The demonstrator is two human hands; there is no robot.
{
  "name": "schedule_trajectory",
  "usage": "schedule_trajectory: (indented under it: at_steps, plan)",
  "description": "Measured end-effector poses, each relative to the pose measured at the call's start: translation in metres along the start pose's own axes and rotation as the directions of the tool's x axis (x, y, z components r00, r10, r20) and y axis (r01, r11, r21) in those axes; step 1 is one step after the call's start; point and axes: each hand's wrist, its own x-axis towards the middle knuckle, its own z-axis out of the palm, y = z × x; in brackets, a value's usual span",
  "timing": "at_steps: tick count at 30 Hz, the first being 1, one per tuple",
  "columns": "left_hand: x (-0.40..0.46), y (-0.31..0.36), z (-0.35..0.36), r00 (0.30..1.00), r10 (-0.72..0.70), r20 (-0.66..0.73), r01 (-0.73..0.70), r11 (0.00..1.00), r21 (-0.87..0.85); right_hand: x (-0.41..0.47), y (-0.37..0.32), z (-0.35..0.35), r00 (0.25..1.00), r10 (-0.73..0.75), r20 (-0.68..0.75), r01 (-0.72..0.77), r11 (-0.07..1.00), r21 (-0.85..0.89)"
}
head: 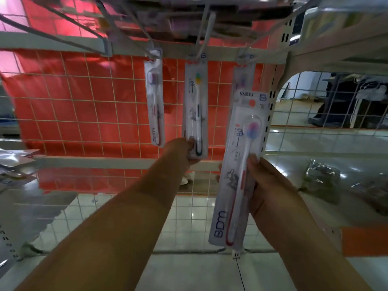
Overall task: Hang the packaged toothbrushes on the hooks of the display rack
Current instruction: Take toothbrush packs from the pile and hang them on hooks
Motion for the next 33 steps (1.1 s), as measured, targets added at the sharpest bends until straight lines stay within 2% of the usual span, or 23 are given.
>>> schedule_trajectory:
  at_steps: [2, 5, 7, 9, 11, 12, 13, 14, 15, 16, 17, 19, 22, 29, 33]
  plan:
    - [0.004, 0.003, -0.004, 0.999, -0.032, -0.003, 0.032, 0.999, -0.008, 0.000, -0.002, 0.004, 1.000, 0.022, 0.001, -0.022, 1.000, 0.007]
    - [0.011, -0.002, -0.017, 0.999, -0.006, -0.054, 0.003, 0.999, -0.041, -0.002, -0.002, 0.009, 0.999, 0.034, 0.001, -0.034, 0.999, 0.015]
    - [0.013, -0.011, -0.030, 0.992, 0.062, -0.107, -0.055, 0.996, 0.066, -0.004, -0.004, 0.009, 1.000, 0.023, 0.016, -0.023, 1.000, 0.003]
    - [0.011, -0.018, -0.043, 0.984, 0.147, -0.103, -0.119, 0.963, 0.241, -0.006, -0.006, 0.007, 0.999, 0.014, 0.037, -0.014, 1.000, 0.016]
    - [0.003, -0.022, -0.056, 0.973, 0.228, -0.021, -0.191, 0.860, 0.473, -0.008, -0.006, 0.005, 0.999, 0.014, 0.050, -0.015, 1.000, 0.016]
    - [-0.002, -0.024, -0.063, 0.962, 0.271, 0.039, -0.238, 0.759, 0.606, -0.009, -0.005, 0.004, 0.998, 0.014, 0.057, -0.015, 1.000, 0.004]
    - [-0.011, -0.026, -0.071, 0.934, 0.341, 0.108, -0.303, 0.594, 0.746, -0.011, -0.003, 0.003, 0.998, 0.015, 0.061, -0.015, 1.000, -0.009]
    - [-0.020, -0.027, -0.080, 0.889, 0.416, 0.193, -0.360, 0.373, 0.855, -0.012, -0.001, 0.003, 0.998, 0.014, 0.061, -0.012, 1.000, -0.022]
    - [-0.031, -0.029, -0.088, 0.826, 0.477, 0.299, -0.412, 0.152, 0.898, -0.013, 0.002, 0.003, 0.998, 0.013, 0.057, -0.011, 1.000, -0.027]
    - [-0.042, -0.030, -0.095, 0.762, 0.509, 0.399, -0.452, -0.022, 0.892, -0.014, 0.005, 0.004, 0.999, 0.011, 0.049, -0.009, 0.999, -0.037]
    - [-0.053, -0.030, -0.102, 0.727, 0.513, 0.457, -0.469, -0.115, 0.876, -0.015, 0.009, 0.005, 0.999, 0.012, 0.043, -0.010, 0.999, -0.048]
    - [-0.067, -0.027, -0.112, 0.707, 0.502, 0.497, -0.457, -0.211, 0.864, -0.015, 0.017, 0.012, 0.999, 0.018, 0.038, -0.014, 0.996, -0.082]
    - [-0.082, -0.022, -0.121, 0.688, 0.523, 0.504, -0.433, -0.262, 0.863, -0.013, 0.030, 0.030, 0.999, 0.038, 0.024, -0.035, 0.992, -0.123]
    - [-0.085, -0.018, -0.146, 0.689, 0.504, 0.521, -0.483, -0.217, 0.848, 0.004, 0.029, 0.092, 0.995, -0.043, 0.089, 0.057, 0.987, -0.153]
    - [-0.076, -0.016, -0.162, 0.647, 0.541, 0.537, -0.523, -0.197, 0.829, 0.010, 0.021, 0.118, 0.988, -0.111, 0.110, 0.125, 0.984, -0.126]
